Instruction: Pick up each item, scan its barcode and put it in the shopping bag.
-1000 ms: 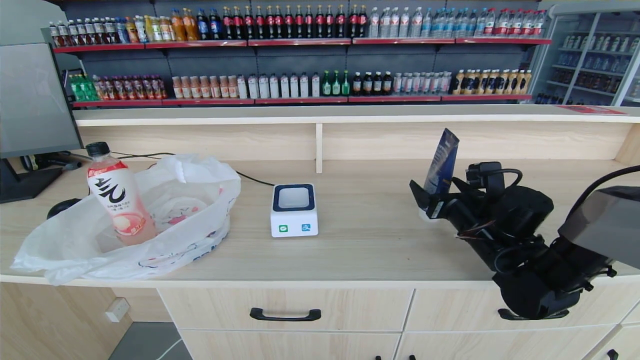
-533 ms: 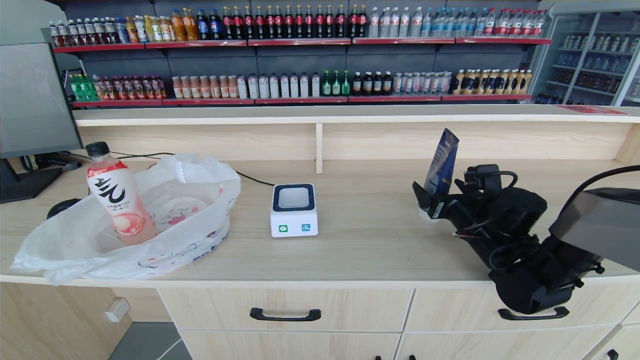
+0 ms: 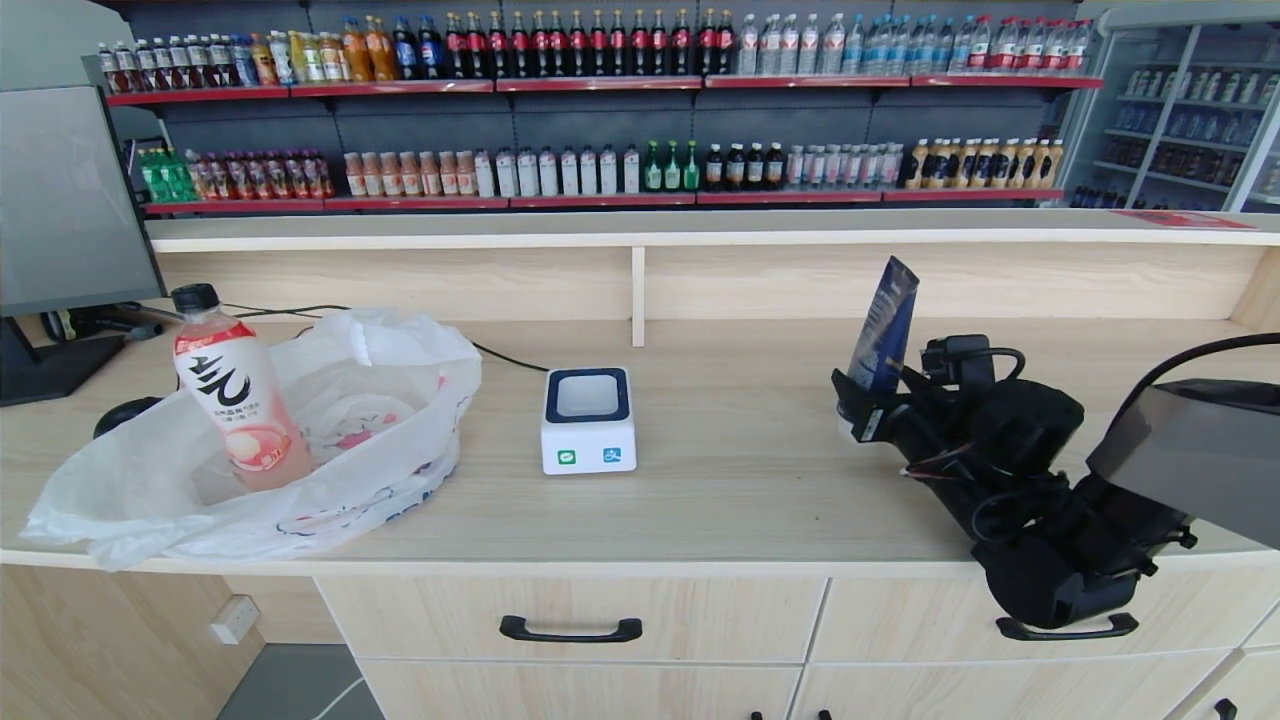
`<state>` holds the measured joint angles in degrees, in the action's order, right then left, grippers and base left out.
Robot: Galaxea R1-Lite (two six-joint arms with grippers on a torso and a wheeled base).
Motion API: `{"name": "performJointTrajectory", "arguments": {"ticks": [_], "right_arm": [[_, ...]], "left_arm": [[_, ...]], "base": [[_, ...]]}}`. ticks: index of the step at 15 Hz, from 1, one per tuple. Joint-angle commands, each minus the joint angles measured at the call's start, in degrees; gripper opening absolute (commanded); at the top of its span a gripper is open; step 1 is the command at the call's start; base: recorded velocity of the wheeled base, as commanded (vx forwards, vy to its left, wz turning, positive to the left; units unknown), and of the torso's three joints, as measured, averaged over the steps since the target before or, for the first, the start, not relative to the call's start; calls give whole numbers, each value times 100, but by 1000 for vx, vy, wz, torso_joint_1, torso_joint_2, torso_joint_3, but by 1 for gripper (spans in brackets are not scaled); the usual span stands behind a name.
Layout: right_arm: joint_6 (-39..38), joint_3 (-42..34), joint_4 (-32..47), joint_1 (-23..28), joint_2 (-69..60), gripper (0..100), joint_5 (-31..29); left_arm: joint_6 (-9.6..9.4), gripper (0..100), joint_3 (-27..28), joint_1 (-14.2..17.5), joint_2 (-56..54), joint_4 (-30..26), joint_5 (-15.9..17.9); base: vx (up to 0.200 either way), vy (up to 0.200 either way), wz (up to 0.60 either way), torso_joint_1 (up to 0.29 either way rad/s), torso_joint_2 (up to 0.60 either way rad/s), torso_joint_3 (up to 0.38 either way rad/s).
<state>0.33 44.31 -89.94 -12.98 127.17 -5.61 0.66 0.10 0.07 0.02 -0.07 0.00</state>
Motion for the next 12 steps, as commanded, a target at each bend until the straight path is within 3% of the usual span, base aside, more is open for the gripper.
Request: {"name": "performJointTrajectory", "arguments": {"ticks": [1, 12], "right_arm": [[-15, 7, -6, -2, 9, 0, -2], [-24, -89, -6, -108, -430, 0, -2]], "left_arm": [[4, 100, -1, 1, -2, -1, 0], [-4, 100, -1, 1, -2, -1, 0]], "base": [[0, 0, 0, 0, 0, 0], [0, 0, 0, 0, 0, 0]]}}
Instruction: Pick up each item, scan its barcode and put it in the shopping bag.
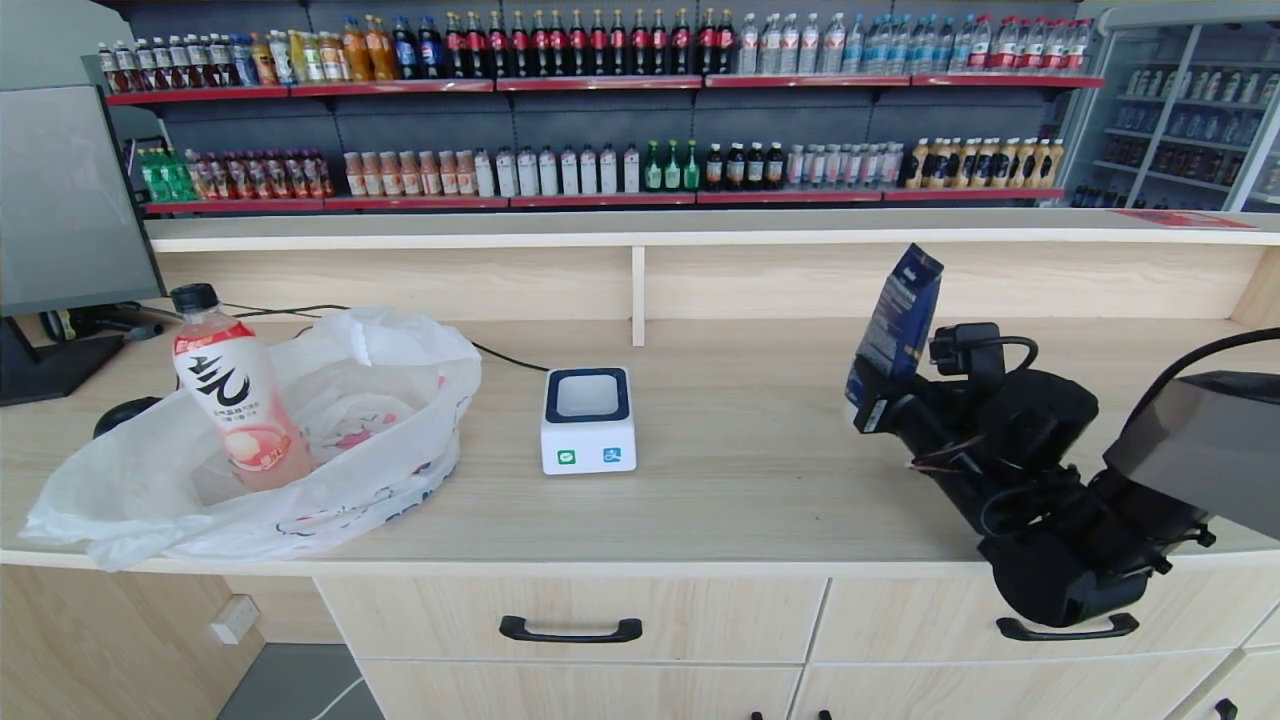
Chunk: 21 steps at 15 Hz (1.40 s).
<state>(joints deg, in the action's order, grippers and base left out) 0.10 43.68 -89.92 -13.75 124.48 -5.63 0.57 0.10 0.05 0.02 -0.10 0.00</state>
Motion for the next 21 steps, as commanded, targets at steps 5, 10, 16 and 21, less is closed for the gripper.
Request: {"name": "performJointTrajectory", "arguments": {"ticks": [5, 10, 16, 21], "right_arm": [[-1, -430, -8, -163, -785, 0, -8], [-1, -1283, -8, -356, -1743, 0, -8], [-10, -2109, -8, -717, -2920, 0, -8], [8, -2724, -8, -1350, -3694, 0, -8]], "left_arm": [[-49, 100, -1, -5, -2, 1, 0], [-49, 100, -1, -5, -2, 1, 0], [-49, 100, -1, -5, -2, 1, 0], [-49, 100, -1, -5, -2, 1, 0]], "base": [[0, 0, 0, 0, 0, 0], [0, 0, 0, 0, 0, 0], [0, 0, 0, 0, 0, 0], [0, 0, 0, 0, 0, 0]]}}
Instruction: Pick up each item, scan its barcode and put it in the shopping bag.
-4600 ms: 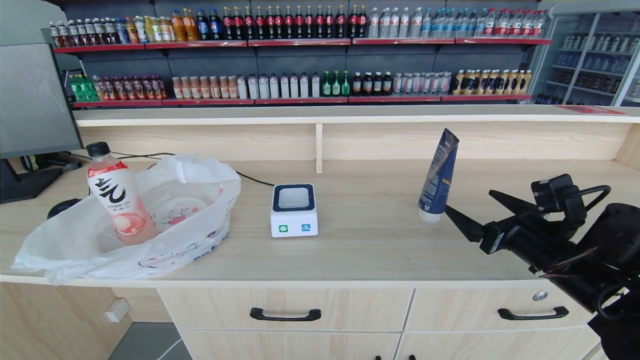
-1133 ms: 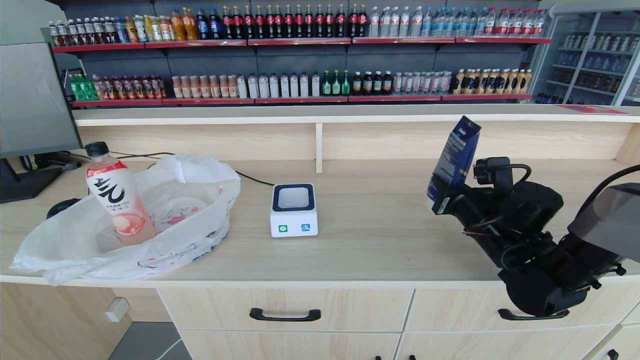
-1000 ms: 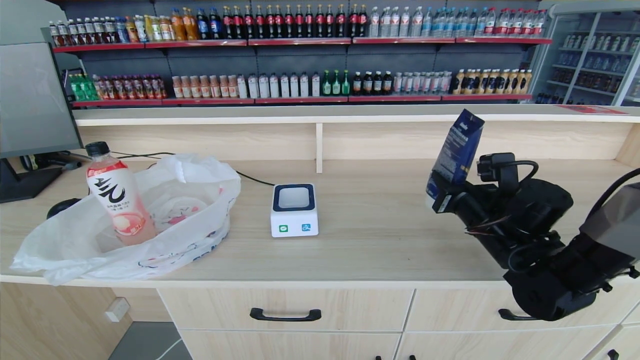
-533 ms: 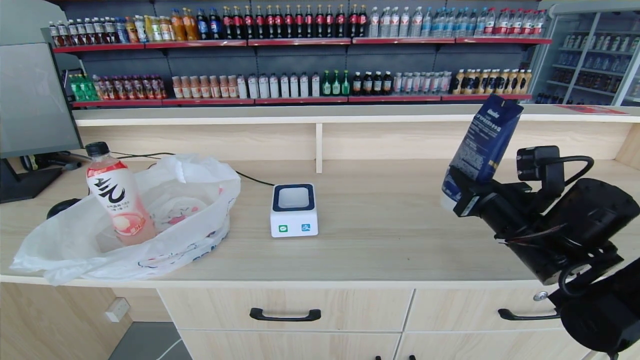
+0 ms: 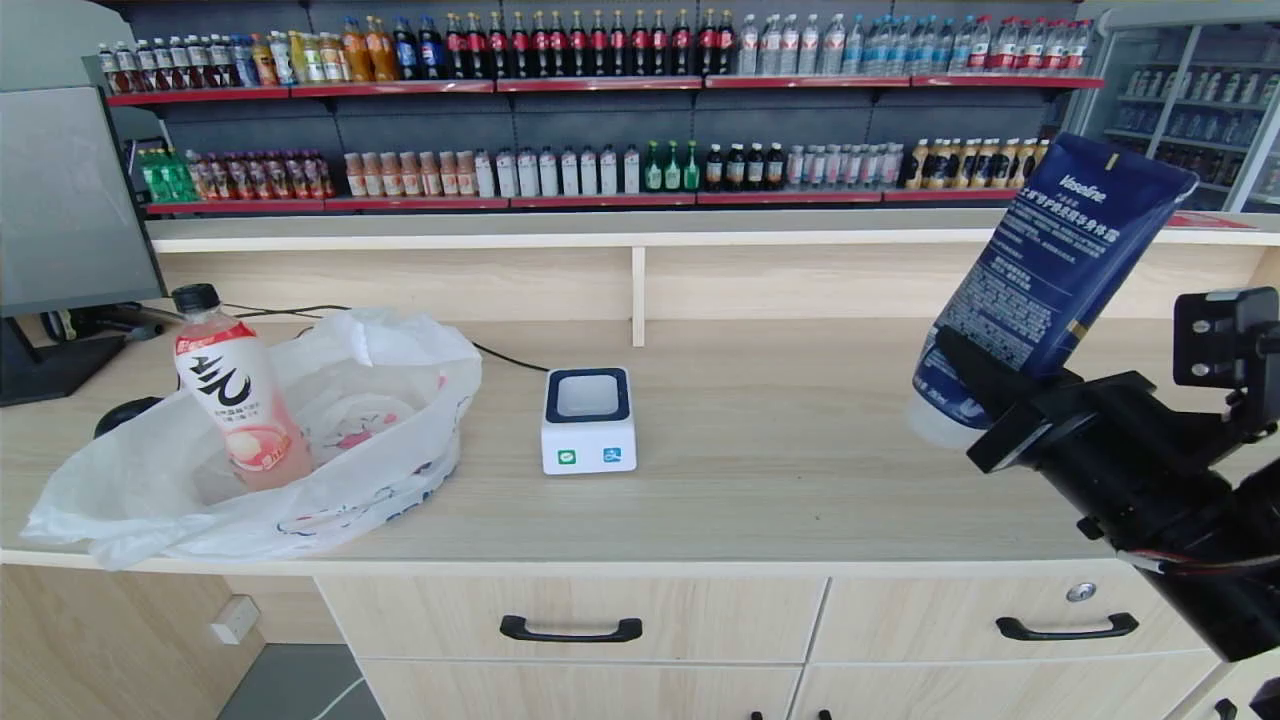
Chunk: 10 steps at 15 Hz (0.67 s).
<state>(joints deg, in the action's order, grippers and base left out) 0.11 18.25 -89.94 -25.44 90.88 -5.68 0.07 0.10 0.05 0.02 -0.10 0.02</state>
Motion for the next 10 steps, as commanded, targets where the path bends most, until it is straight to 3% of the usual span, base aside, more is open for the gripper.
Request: {"name": "performJointTrajectory", "arguments": {"ticks": [1, 3, 6, 7, 8, 10], "right_arm": [[-2, -340, -6, -268, -431, 0, -3], [-20, -744, -6, -655, -642, 0, -3], [-81, -735, -6, -1279, -765, 0, -3], [-81, -735, -6, -1279, -765, 0, -3], [-204, -656, -6, -1754, -782, 0, -3], [-398, -612, -6, -1824, -712, 0, -3]], "left_arm": [[1, 100, -1, 4, -2, 1, -2], [1, 100, -1, 4, -2, 1, -2], [1, 100, -1, -5, -2, 1, -2], [1, 100, -1, -5, -2, 1, -2], [1, 100, -1, 4, -2, 1, -2], [1, 100, -1, 4, -2, 1, -2]], "base": [[0, 0, 0, 0, 0, 0], [0, 0, 0, 0, 0, 0], [0, 0, 0, 0, 0, 0], [0, 0, 0, 0, 0, 0], [0, 0, 0, 0, 0, 0], [0, 0, 0, 0, 0, 0]]}}
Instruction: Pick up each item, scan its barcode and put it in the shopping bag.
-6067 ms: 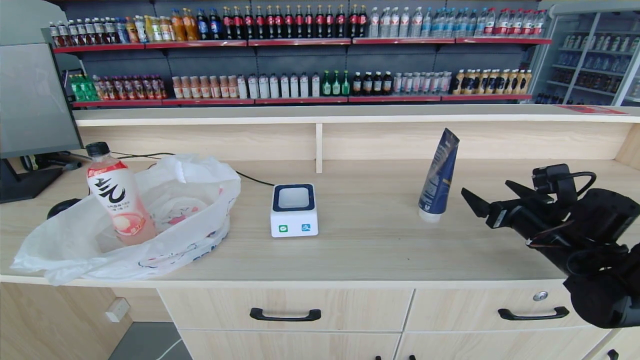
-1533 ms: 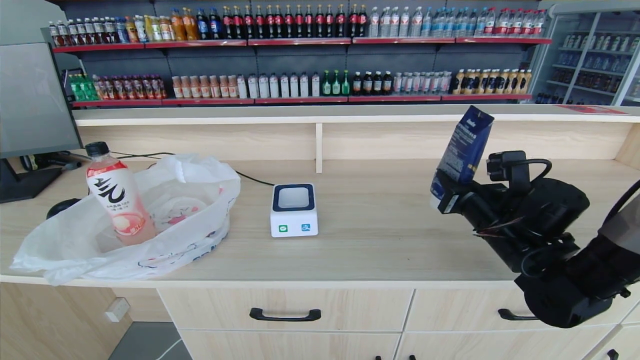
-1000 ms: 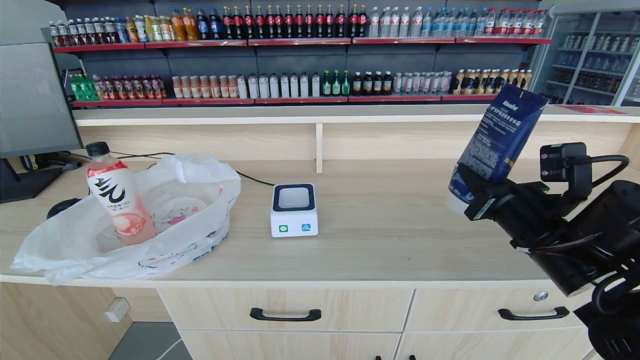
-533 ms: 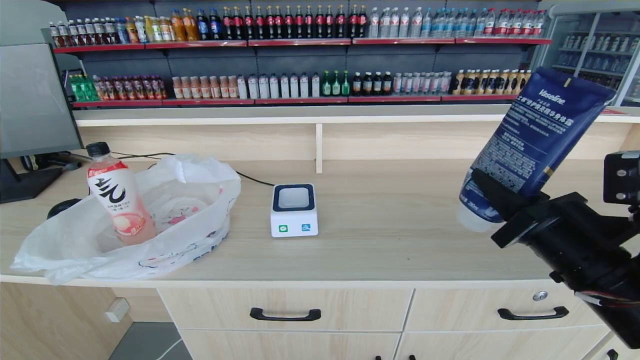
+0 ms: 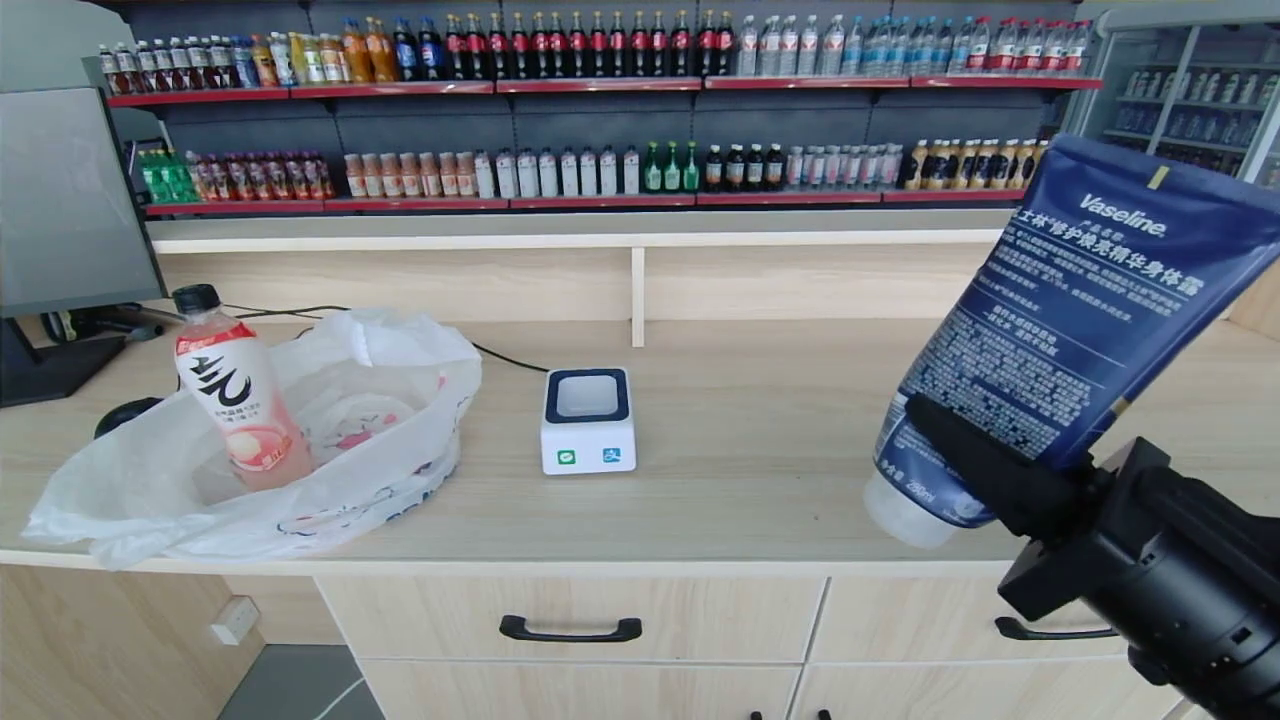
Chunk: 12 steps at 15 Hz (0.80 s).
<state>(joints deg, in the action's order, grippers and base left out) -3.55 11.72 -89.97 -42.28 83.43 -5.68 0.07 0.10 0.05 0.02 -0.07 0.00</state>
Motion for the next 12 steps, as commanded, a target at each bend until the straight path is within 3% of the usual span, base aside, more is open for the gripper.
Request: {"name": "performJointTrajectory", "arguments": {"ticks": [1, 4, 9, 12], "right_arm": [[-102, 103, -3, -281, 129, 0, -3], [-841, 402, -3, -1011, 296, 0, 14], [-2062, 903, -3, -1028, 437, 0, 313], [-2370, 955, -3, -1046, 314, 0, 322]], "left_arm": [[1, 100, -1, -5, -2, -1, 0], [1, 100, -1, 4, -2, -1, 0], [1, 100, -1, -5, -2, -1, 0], [1, 100, -1, -5, -2, -1, 0]], "base": [[0, 0, 0, 0, 0, 0], [0, 0, 0, 0, 0, 0], [0, 0, 0, 0, 0, 0], [0, 0, 0, 0, 0, 0]]}}
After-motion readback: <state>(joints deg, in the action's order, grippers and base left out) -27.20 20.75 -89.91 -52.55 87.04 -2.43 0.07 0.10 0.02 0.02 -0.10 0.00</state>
